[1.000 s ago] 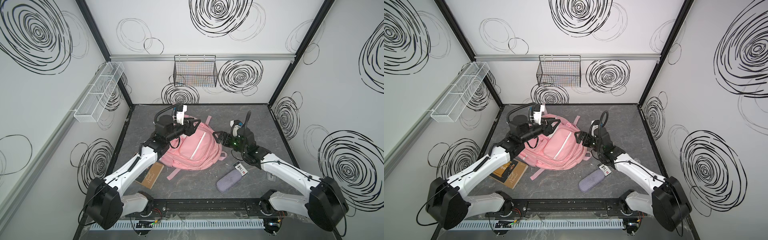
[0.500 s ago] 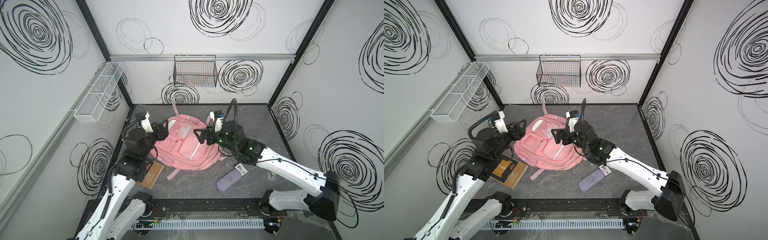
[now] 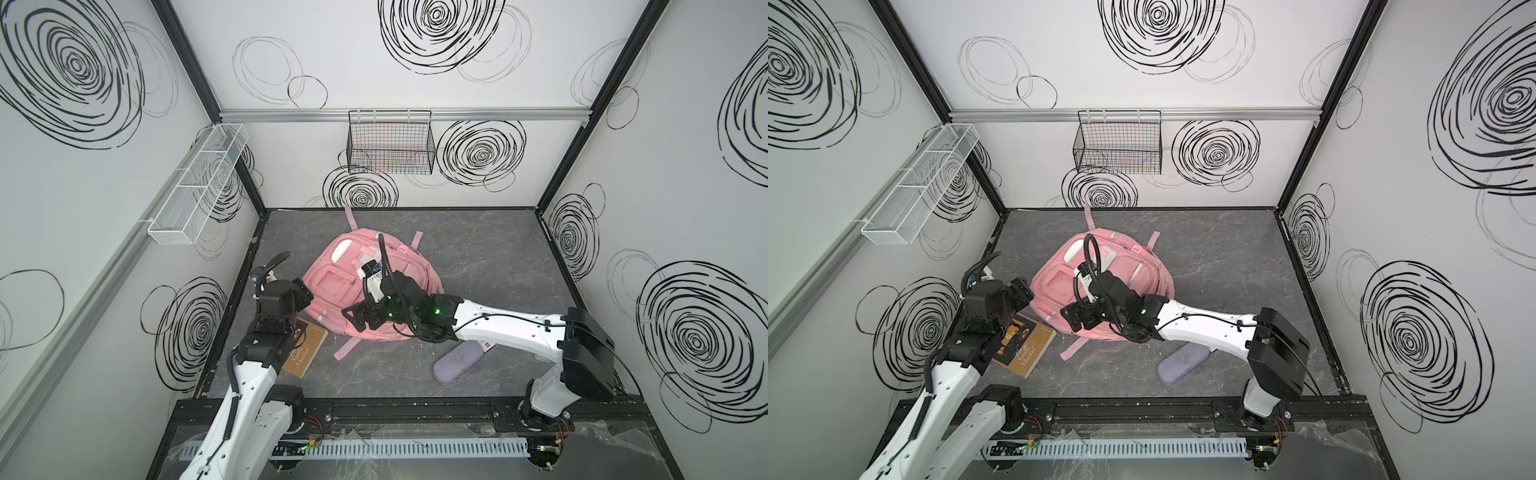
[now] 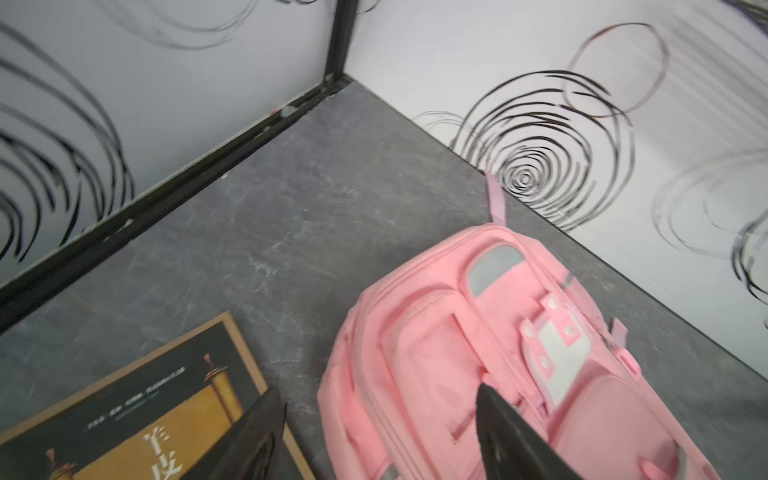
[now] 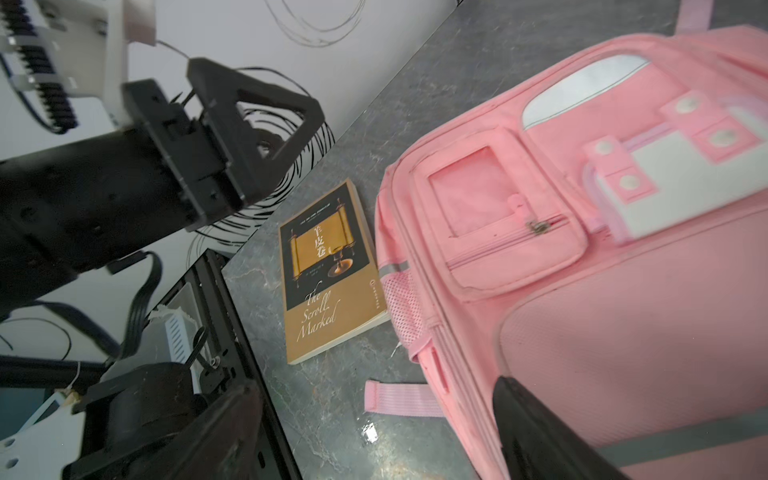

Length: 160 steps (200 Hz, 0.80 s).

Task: Pack the student bag
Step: 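Release the backpack and book, withdraw both grippers toward the brown paperback, then grip the brown paperback's edge with the right gripper while left gripper pins it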

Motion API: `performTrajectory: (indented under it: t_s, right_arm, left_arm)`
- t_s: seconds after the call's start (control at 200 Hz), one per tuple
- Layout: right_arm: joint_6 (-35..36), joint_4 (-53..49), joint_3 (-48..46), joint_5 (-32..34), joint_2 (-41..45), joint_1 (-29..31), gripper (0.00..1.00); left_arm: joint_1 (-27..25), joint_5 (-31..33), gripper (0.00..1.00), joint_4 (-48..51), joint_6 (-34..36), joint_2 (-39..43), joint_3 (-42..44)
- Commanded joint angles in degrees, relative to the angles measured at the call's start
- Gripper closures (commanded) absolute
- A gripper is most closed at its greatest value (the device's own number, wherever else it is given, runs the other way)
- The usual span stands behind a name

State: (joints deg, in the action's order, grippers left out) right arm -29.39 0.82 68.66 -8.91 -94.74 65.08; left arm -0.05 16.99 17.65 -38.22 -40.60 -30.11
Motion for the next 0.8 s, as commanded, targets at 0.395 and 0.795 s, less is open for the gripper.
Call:
performTrajectory:
  t_s: [0.395,0.795]
  right_arm:
    - [3.03,2.17,8.41,-11.04,-13.56,2.1,0.1]
    - [3.96,-2.06,16.9,-16.91,-26.03,-0.29,0.13]
  left_arm:
    - [8.73,3.99,0.2,14.54,-20.69,9.93,8.03]
    - [6.03,5.23,0.13,18.96,-26.63,9.81,8.65]
